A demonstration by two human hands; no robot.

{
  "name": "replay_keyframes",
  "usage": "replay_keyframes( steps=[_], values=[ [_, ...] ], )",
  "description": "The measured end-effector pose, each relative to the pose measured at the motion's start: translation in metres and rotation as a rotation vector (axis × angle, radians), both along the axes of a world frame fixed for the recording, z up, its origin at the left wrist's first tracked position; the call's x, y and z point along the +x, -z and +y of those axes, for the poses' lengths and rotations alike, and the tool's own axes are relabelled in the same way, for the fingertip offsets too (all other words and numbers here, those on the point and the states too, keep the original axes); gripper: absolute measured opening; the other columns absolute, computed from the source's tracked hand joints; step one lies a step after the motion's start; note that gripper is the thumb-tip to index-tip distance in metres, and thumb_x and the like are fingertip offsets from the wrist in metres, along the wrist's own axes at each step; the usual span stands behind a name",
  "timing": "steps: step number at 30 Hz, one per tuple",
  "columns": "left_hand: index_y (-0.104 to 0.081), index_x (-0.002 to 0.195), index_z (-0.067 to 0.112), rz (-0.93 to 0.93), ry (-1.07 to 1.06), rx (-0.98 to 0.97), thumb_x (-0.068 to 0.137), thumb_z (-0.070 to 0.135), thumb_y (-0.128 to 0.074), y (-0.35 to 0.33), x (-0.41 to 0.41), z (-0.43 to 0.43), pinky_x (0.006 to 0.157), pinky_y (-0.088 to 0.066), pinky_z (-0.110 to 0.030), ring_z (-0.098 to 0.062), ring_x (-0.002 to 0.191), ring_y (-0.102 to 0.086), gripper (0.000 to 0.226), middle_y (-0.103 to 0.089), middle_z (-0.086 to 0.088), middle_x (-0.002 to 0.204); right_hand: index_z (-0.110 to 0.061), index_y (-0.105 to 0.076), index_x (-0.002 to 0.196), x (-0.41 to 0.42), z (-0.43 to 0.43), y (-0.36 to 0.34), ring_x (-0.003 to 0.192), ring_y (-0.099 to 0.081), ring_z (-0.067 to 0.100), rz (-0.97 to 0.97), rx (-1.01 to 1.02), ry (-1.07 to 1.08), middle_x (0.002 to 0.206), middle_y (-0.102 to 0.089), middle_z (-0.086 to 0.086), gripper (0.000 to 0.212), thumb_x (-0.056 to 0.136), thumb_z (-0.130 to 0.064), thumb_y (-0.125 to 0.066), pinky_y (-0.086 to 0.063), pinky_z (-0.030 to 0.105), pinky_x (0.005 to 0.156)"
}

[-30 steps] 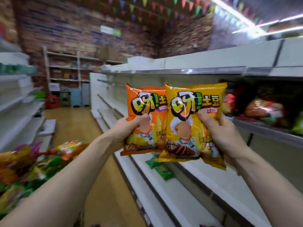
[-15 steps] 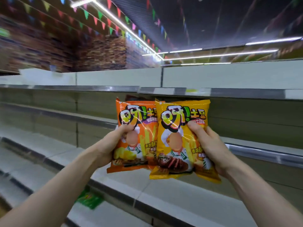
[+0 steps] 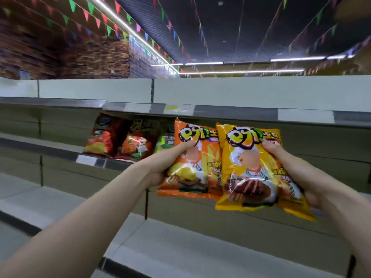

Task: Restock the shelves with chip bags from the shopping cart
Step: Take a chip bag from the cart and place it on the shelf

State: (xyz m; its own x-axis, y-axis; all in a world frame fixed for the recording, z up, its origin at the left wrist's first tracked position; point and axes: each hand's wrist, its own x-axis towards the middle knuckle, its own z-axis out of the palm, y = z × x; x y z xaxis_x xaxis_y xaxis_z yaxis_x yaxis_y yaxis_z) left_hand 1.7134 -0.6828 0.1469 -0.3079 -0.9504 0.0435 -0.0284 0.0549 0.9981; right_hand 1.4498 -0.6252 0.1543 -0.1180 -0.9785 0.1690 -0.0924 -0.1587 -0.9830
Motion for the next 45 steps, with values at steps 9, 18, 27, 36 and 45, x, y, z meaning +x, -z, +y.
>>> replay_keyframes(
  steps=[9, 18, 27, 36, 45],
  values=[
    [-0.068, 0.102, 0.009, -0.055, 0.001, 0.082, 0.079, 0.049, -0.072, -0.015, -0.090, -0.056, 0.078, -0.058, -0.036, -0.023, 0.076, -0.071, 0.046, -0.075, -0.011, 0.090, -0.012, -0.067, 0.093, -0.082, -0.032, -0.004, 0.056, -0.071, 0.015, -0.065, -0.061, -0.043, 0.068, -0.074, 0.004, 0.045, 0.090, -0.054, -0.052, -0.057, 0.029, 0.060],
    [-0.073, 0.099, 0.012, -0.085, -0.102, 0.044, 0.080, 0.042, -0.072, -0.017, -0.125, -0.148, 0.093, -0.053, -0.045, -0.030, 0.089, -0.069, 0.036, -0.073, -0.014, 0.099, -0.009, -0.072, 0.108, -0.080, -0.091, -0.018, 0.092, -0.070, 0.036, 0.109, 0.212, -0.081, 0.103, -0.072, 0.019, 0.054, 0.090, -0.056, -0.054, -0.054, 0.053, 0.089],
    [-0.066, 0.113, 0.016, 0.117, -0.241, -0.228, 0.094, 0.049, -0.051, -0.004, -0.155, -0.232, 0.093, -0.052, -0.037, -0.022, 0.097, -0.063, 0.041, -0.068, -0.007, 0.108, -0.014, -0.071, 0.112, -0.077, -0.163, -0.008, 0.101, -0.068, 0.037, -0.012, 0.154, -0.057, 0.107, -0.072, 0.018, 0.079, 0.049, -0.060, -0.084, -0.049, 0.053, 0.098],
    [-0.054, 0.136, 0.015, 0.075, -0.389, -0.403, 0.098, 0.057, -0.036, 0.016, -0.164, -0.279, 0.107, -0.039, -0.047, -0.030, 0.122, -0.053, 0.059, -0.057, -0.012, 0.133, -0.013, -0.073, 0.107, -0.077, -0.200, 0.000, 0.097, -0.070, 0.029, 0.021, 0.097, -0.070, 0.103, -0.074, 0.014, 0.037, 0.085, -0.041, -0.066, -0.048, 0.044, 0.101],
    [-0.045, 0.139, 0.001, 0.159, -0.444, -0.378, 0.106, 0.030, -0.032, 0.018, -0.171, -0.282, 0.099, -0.039, -0.033, -0.035, 0.126, -0.049, 0.046, -0.052, -0.020, 0.133, -0.013, -0.070, 0.112, -0.075, -0.201, 0.005, 0.103, -0.068, 0.032, -0.037, 0.132, -0.041, 0.105, -0.073, 0.014, 0.040, 0.082, -0.038, -0.065, -0.051, 0.041, 0.095]
  ],
)
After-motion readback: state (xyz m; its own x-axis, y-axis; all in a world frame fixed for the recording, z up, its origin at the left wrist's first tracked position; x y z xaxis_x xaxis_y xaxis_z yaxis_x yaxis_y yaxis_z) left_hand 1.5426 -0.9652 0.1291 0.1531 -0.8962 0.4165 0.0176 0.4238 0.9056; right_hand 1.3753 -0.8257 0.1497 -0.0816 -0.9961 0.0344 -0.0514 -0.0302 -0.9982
